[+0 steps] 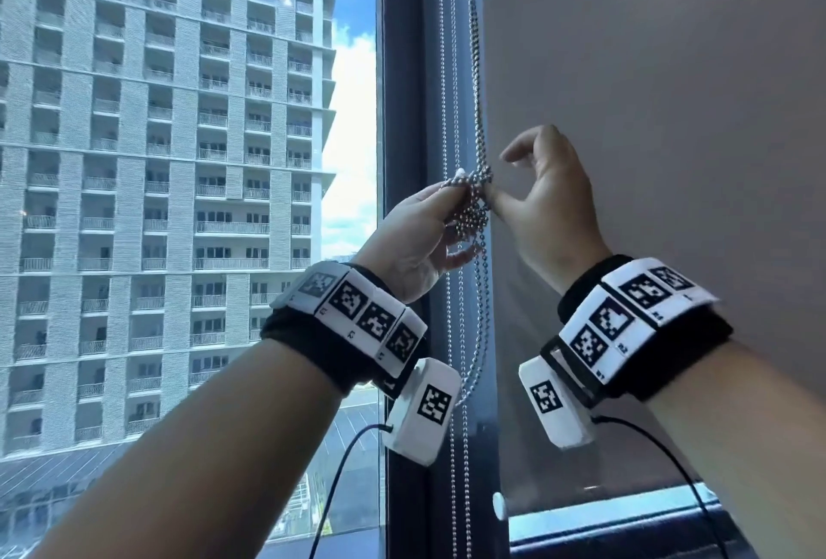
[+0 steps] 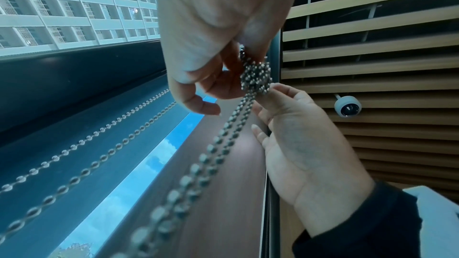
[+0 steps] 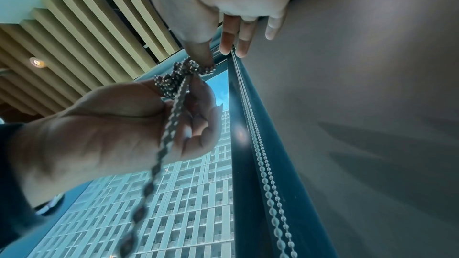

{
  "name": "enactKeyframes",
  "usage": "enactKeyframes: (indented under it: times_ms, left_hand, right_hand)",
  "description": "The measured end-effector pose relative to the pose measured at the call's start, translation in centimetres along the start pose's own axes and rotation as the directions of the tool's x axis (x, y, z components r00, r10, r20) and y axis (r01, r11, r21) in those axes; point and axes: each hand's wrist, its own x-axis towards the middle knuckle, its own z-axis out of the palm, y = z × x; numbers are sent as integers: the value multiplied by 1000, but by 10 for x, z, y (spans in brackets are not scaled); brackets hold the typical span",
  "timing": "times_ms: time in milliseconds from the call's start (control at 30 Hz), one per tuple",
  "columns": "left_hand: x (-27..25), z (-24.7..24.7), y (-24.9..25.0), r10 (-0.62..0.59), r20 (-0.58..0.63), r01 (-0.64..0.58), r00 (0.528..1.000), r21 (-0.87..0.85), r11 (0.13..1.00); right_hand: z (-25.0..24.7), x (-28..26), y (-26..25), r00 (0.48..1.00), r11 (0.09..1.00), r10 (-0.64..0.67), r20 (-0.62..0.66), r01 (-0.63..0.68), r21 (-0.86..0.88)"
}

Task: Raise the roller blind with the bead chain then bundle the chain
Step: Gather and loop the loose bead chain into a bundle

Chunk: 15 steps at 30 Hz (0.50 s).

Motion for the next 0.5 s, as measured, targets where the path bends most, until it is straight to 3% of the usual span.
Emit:
enactKeyframes:
  times_ms: [233, 367, 500]
  left_hand:
    - [5, -5, 2, -57, -12, 58, 998, 84, 995]
    - [7, -6, 5, -64, -5, 63, 998, 178, 982]
    - [9, -11, 11, -97, 51, 82, 994, 235, 969]
  right_hand:
    - [1, -8, 7, 975, 968, -223, 18, 223, -112]
    - [-3, -8, 7, 918, 871, -387, 85, 394, -292]
    - [-9, 0, 12, 851, 780, -487, 197, 525, -340]
